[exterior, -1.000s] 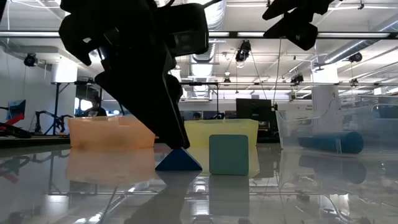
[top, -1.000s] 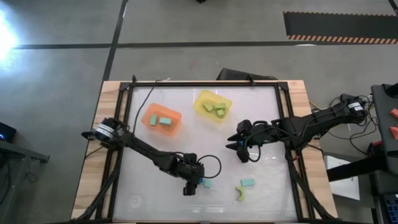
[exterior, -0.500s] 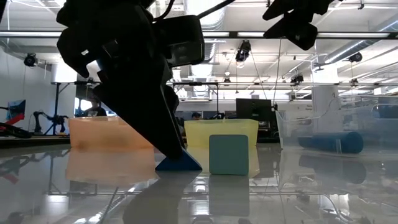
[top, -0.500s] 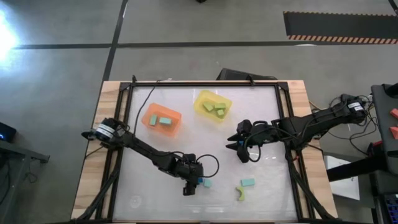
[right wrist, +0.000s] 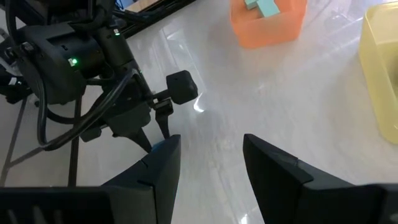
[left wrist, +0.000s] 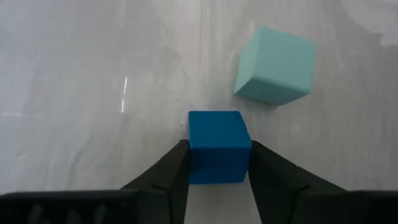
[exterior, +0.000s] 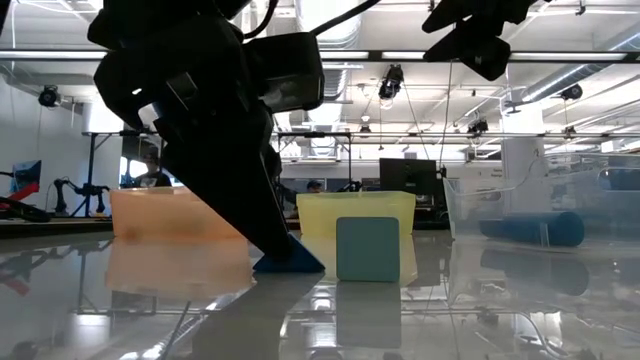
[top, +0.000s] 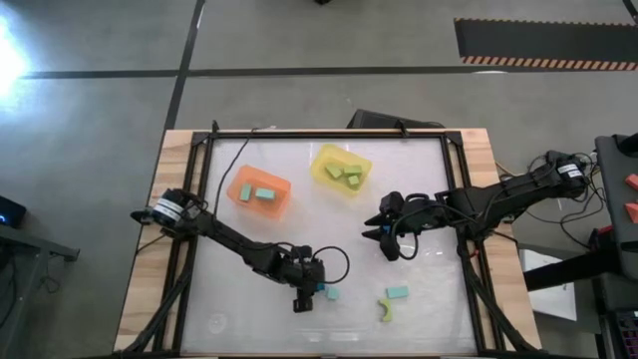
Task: Sort & place blocks by color
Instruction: Put the blue block into the transparent bin
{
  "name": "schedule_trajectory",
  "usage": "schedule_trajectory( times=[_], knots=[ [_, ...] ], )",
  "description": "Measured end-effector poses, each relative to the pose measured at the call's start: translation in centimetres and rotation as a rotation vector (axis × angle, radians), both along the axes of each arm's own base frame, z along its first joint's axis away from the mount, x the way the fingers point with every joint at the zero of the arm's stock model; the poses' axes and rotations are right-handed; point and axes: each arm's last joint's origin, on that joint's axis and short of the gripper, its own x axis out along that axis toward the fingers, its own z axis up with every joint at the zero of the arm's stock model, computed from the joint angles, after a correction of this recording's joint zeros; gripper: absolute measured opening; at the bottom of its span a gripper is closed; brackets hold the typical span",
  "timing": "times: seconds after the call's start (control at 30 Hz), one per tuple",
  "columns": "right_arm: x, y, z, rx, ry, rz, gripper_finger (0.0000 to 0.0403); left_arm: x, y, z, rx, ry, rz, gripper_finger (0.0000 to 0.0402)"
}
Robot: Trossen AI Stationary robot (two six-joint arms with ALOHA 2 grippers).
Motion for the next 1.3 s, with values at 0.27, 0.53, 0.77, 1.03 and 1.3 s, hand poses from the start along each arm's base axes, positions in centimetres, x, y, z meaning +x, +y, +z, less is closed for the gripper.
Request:
schedule_trajectory(
  times=[0.27,0.53,0.77,1.03,1.3],
  knots=[
    [0.0,0.0,0.0,0.0,-0.002,0.0,0.0164,-0.7,0.3,0.9,0.004,0.034,-0.015,0.0117],
    [0.7,0.2,1.1,-0.016,-0.131,0.027,0.0164,-1.9,3.0,6.4,0.075,-0.08,0.01,0.0117],
    [1.4,0.5,3.0,-0.088,-0.347,0.079,0.0164,-4.0,6.1,13.7,0.122,-0.368,0.208,0.0117],
    [1.7,0.5,5.5,-0.164,-0.608,0.084,0.0164,-6.7,7.6,20.0,0.077,-0.76,0.308,0.0117],
    [1.6,0.3,7.7,-0.143,-0.806,0.05,0.0182,-7.1,7.7,23.3,0.058,-1.038,0.311,0.0117]
  ],
)
